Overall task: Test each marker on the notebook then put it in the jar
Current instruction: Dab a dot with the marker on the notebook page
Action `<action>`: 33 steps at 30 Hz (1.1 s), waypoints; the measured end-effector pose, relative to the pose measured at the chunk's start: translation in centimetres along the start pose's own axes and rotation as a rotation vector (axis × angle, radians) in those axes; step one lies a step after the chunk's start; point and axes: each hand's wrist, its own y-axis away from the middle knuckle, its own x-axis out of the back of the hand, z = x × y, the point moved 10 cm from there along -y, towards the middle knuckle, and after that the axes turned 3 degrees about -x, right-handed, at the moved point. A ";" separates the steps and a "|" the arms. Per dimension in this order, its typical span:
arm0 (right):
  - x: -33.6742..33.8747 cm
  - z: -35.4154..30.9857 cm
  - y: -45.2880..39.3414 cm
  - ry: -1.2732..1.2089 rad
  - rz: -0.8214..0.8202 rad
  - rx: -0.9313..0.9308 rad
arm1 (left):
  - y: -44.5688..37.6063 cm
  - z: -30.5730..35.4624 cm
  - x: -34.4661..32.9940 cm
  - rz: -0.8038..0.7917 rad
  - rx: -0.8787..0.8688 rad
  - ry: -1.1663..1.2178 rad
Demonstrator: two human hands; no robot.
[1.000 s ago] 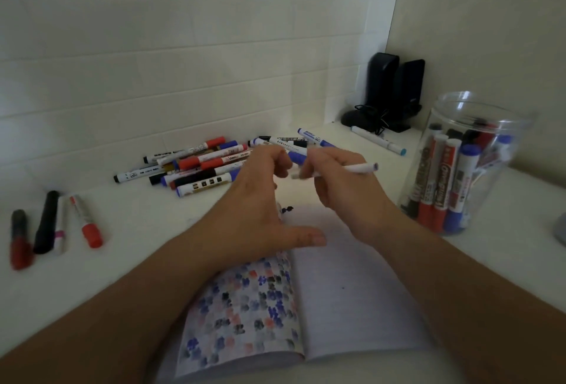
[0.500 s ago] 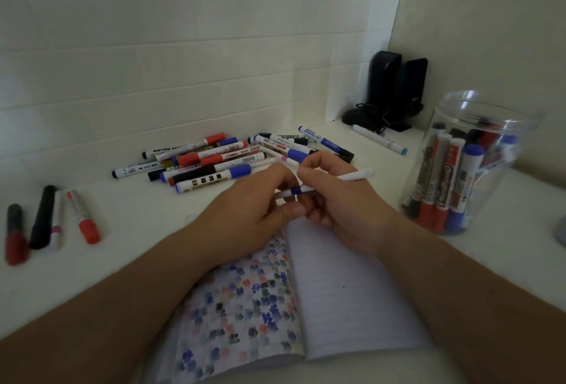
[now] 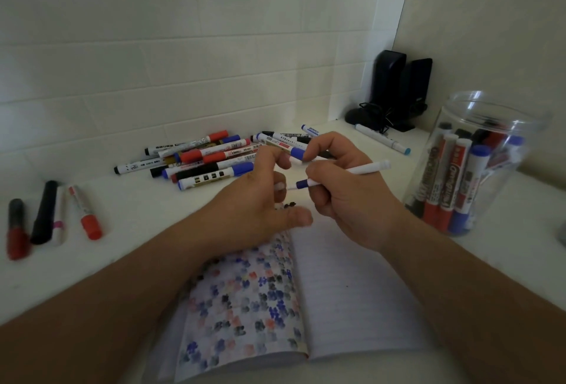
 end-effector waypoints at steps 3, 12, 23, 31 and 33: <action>1.4 -0.3 -0.2 -0.007 0.046 -0.005 | 0.0 -1.4 -0.1 -0.035 0.042 -0.094; 3.5 1.7 -1.1 0.288 0.143 -0.096 | -0.2 -4.1 0.1 0.021 0.272 -0.447; 3.4 2.8 -2.1 0.676 0.191 -0.107 | -1.2 -6.0 -1.2 -0.164 0.397 -0.513; 4.4 3.7 -2.1 0.600 0.264 -0.188 | -0.8 -7.2 0.0 -0.176 0.437 -0.463; 4.3 3.7 -2.2 0.604 0.257 -0.195 | -0.8 -7.0 -0.1 -0.183 0.447 -0.482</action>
